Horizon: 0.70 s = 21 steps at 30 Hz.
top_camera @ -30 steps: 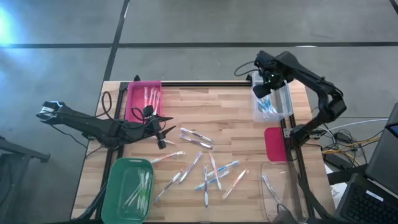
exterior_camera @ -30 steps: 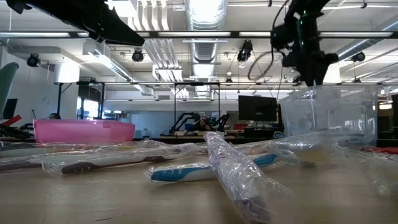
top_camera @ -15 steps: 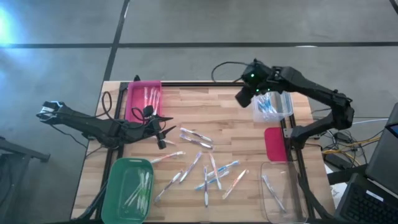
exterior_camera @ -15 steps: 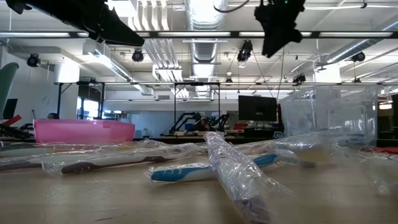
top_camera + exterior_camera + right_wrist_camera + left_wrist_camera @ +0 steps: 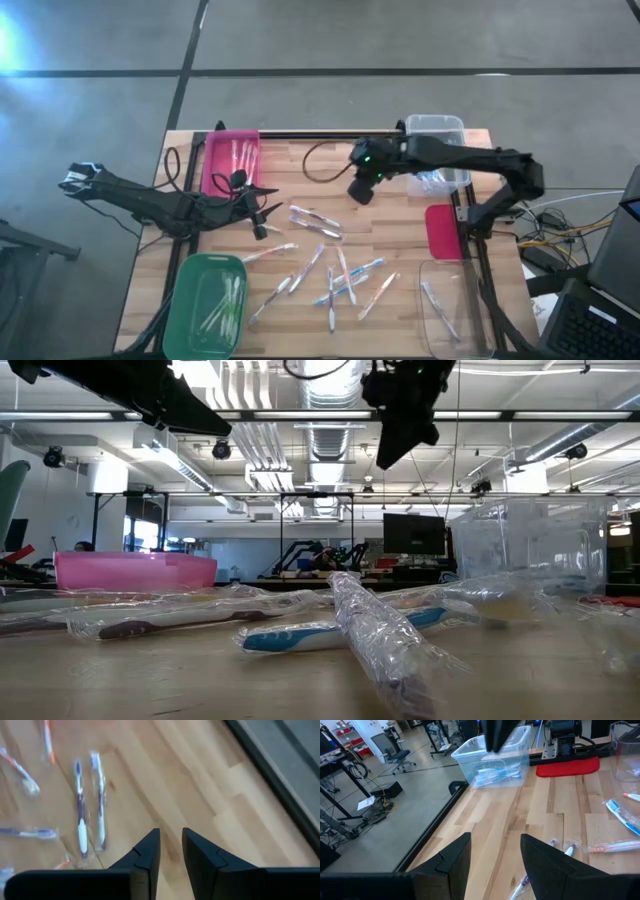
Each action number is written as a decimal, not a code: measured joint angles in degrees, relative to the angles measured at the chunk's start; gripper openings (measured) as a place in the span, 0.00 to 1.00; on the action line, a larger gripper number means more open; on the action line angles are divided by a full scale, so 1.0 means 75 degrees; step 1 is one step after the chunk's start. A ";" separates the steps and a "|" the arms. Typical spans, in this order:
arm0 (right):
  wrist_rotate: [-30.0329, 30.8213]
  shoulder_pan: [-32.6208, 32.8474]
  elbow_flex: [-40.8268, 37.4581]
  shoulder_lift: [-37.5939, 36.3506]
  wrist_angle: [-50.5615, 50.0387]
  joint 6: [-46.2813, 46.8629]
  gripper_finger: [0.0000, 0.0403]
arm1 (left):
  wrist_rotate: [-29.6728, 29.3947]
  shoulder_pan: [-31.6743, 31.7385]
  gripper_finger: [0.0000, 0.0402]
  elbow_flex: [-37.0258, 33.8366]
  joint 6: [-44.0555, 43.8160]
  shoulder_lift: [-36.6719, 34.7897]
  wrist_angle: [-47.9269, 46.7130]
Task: Pick & Place Toothbrushes
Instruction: Put the violet toothbrush into the bottom transparent bin
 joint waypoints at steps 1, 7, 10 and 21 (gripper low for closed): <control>0.0000 0.0061 0.0000 0.0148 0.0003 0.0014 0.18 | 0.0000 0.0003 0.44 0.0000 0.0000 0.0000 -0.0003; -0.0002 0.0491 -0.0006 0.1065 0.0260 0.0120 0.18 | 0.0000 0.0000 0.44 0.0000 0.0000 -0.0002 -0.0003; -0.0017 0.0715 -0.0006 0.1504 0.0522 0.0110 0.21 | -0.0001 0.0000 0.44 0.0000 0.0000 -0.0003 -0.0003; -0.0685 0.1120 -0.0015 0.2553 0.1147 0.0088 0.34 | 0.0000 0.0000 0.44 -0.0003 0.0003 0.0000 -0.0023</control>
